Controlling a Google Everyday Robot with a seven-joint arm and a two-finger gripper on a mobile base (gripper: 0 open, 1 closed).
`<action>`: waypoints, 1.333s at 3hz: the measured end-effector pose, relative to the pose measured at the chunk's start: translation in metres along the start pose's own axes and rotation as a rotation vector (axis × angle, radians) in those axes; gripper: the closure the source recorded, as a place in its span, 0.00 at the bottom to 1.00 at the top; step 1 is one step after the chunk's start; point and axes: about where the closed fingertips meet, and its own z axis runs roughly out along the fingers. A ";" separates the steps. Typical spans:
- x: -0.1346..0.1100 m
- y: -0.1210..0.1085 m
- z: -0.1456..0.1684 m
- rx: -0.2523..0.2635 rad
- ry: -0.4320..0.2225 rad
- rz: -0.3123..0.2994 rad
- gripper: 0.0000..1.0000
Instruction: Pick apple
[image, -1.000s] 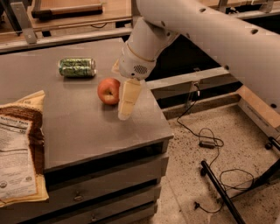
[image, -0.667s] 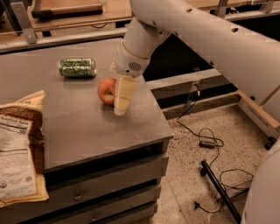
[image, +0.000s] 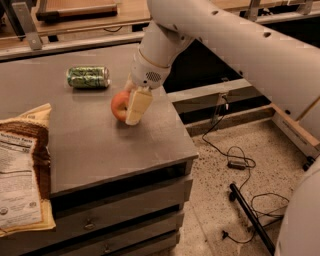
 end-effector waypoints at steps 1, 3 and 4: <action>-0.001 0.000 0.002 -0.002 0.000 -0.001 0.65; -0.023 0.011 -0.029 0.036 -0.058 -0.070 1.00; -0.056 0.032 -0.077 0.100 -0.093 -0.174 1.00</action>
Offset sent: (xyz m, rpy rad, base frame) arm -0.0002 0.0008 -0.0007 -0.0002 0.0009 0.0013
